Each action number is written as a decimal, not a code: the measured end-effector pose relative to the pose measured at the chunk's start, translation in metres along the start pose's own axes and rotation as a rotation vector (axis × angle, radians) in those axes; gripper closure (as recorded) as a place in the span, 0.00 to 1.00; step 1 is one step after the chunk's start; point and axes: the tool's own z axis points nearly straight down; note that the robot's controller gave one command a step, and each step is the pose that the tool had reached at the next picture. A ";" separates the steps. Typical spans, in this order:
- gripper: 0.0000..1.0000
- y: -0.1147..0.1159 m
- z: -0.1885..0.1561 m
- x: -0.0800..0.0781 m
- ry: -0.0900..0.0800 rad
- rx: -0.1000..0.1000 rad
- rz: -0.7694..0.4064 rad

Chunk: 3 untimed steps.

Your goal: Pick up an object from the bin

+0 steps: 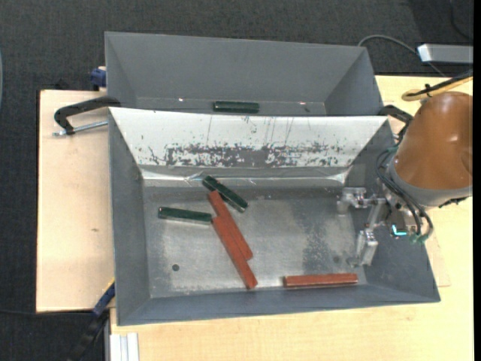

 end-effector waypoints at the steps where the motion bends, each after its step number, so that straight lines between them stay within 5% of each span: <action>1: 0.00 0.000 -0.004 -0.002 -0.008 0.001 -0.002; 2: 0.00 0.018 0.032 -0.007 -0.013 0.002 0.073; 3: 0.00 0.045 0.016 -0.001 0.000 0.000 0.011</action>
Offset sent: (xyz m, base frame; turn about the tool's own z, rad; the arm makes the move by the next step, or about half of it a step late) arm 0.0075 0.0392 -0.0756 0.1466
